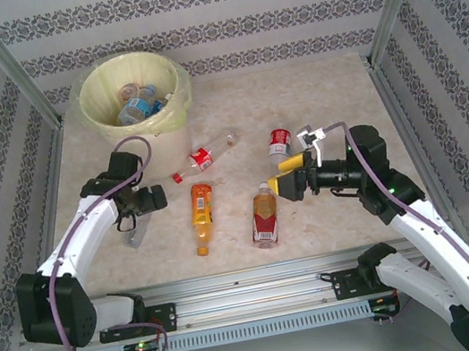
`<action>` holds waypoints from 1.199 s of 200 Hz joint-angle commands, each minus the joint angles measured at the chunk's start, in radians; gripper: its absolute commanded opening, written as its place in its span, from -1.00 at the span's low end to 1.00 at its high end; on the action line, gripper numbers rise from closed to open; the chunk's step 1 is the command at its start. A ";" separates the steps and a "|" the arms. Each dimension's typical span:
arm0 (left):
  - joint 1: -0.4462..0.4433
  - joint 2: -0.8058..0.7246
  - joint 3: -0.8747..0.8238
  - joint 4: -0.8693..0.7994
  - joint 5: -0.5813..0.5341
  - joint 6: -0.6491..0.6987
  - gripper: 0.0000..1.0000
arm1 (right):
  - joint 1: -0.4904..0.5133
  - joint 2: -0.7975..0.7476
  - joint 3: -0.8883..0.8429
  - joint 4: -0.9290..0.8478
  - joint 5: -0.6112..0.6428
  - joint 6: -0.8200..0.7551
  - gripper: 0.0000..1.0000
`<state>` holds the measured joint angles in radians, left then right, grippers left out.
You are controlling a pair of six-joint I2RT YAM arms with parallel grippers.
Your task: Put the plastic bottles in the bin
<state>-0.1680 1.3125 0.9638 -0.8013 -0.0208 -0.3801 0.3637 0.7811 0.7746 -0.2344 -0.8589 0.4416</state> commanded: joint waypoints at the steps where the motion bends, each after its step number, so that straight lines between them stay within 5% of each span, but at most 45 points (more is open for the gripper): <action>1: 0.024 0.016 -0.031 0.079 -0.023 -0.019 1.00 | 0.024 0.000 -0.008 0.032 -0.062 -0.012 0.96; 150: 0.072 0.149 -0.117 0.152 0.010 -0.050 0.78 | 0.056 0.017 0.008 -0.004 -0.016 -0.050 0.96; 240: 0.073 0.110 -0.172 0.162 0.040 -0.118 0.12 | 0.055 0.018 0.009 -0.008 -0.003 -0.051 0.96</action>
<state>-0.1089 1.4555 0.7998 -0.6418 0.0135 -0.4683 0.4088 0.7994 0.7750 -0.2436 -0.8730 0.4141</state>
